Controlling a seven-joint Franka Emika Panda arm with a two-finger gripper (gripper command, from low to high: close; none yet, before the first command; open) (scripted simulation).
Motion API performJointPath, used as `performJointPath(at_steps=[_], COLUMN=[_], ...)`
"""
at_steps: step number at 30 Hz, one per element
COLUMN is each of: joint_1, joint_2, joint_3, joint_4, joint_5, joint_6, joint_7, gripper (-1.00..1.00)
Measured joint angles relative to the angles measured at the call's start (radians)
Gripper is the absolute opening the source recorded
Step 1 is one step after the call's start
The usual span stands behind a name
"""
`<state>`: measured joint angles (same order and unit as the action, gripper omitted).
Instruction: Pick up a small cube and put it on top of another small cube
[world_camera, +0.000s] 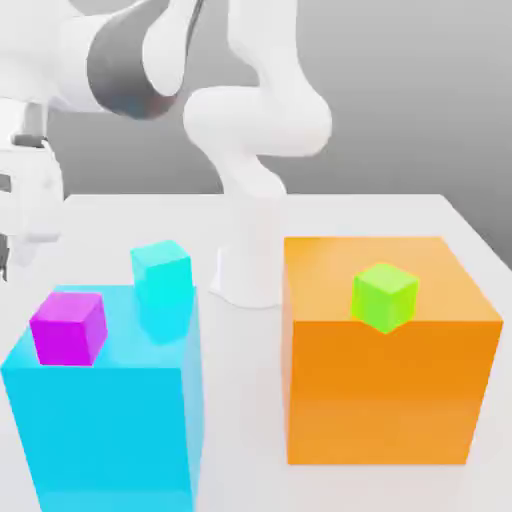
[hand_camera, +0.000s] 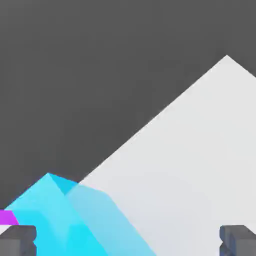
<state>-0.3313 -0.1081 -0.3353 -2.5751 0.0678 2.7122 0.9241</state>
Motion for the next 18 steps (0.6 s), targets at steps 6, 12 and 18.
performJointPath(at_steps=[6,12,18], joint_1=[-0.121,-0.269,-0.297], joint_2=[0.196,0.402,0.429], joint_3=[-0.056,0.133,0.165], joint_4=[-0.135,-0.114,-0.108], joint_5=[0.072,0.270,0.288], joint_6=[0.106,0.257,0.278], joint_7=[-0.033,-0.185,-0.198], gripper=[0.00,0.00,-1.00])
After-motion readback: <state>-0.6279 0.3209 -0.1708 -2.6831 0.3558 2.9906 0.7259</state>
